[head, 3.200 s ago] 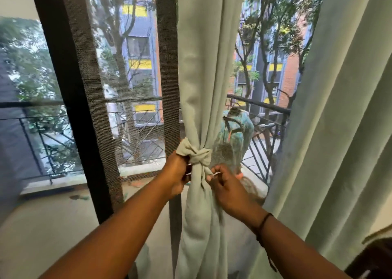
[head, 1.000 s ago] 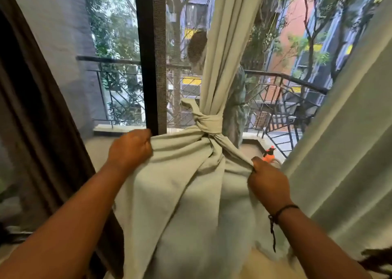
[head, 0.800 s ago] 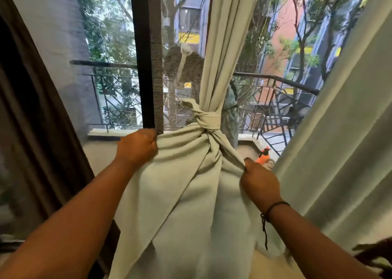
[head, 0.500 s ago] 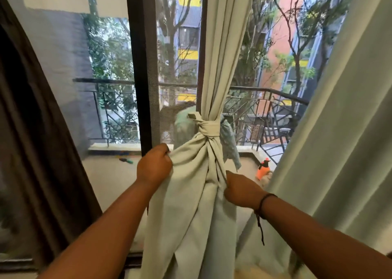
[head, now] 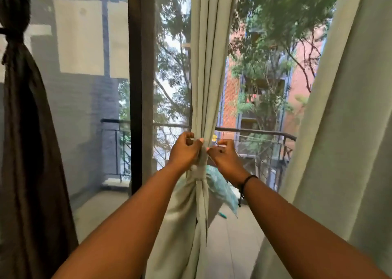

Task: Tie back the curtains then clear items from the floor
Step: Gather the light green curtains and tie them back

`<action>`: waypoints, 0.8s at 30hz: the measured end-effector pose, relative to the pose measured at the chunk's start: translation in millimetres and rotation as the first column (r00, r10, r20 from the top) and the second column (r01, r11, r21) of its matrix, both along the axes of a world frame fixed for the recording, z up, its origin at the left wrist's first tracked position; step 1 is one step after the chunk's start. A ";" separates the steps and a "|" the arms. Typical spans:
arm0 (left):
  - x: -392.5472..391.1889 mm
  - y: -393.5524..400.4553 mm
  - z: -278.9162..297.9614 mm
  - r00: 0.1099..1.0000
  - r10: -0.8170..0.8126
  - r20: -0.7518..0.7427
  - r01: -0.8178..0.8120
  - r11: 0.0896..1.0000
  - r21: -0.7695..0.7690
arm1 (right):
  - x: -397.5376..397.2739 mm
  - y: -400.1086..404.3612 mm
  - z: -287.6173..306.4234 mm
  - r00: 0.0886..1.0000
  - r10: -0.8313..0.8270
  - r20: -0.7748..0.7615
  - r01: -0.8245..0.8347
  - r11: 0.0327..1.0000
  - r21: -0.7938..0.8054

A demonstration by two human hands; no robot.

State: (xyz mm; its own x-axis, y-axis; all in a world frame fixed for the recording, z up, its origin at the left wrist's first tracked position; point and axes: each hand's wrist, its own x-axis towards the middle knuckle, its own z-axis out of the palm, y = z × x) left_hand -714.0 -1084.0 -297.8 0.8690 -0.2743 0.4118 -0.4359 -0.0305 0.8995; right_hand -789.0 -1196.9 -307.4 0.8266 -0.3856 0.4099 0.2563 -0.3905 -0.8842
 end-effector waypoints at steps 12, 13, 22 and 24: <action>-20.5 -37.6 -14.5 0.932 0.360 0.045 -0.358 0.933 -0.047 | 0.1 -48.5 13.4 0.936 -0.342 -0.089 0.286 0.882 -0.375; -16.7 -34.5 -15.0 0.925 0.378 0.031 -0.375 0.924 -0.077 | -2.1 -54.2 12.0 0.931 -0.354 -0.092 0.304 0.889 -0.343; 4.5 -58.8 -15.9 0.959 0.257 0.123 -0.255 0.966 -0.034 | 13.2 -68.8 -3.2 0.933 -0.348 -0.088 0.236 0.780 -0.580; 5.8 -70.4 -16.5 0.935 0.307 0.175 -0.295 0.951 -0.092 | 10.9 -78.3 -9.2 0.944 -0.324 -0.055 0.217 0.740 -0.636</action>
State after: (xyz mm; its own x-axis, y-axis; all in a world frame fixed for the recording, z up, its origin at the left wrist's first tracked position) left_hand -708.2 -1154.4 -314.4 0.8138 0.0203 0.5808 -0.5736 -0.1324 0.8084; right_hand -778.1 -1275.1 -316.6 0.7981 -0.3119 0.5155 -0.0609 -0.8930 -0.4460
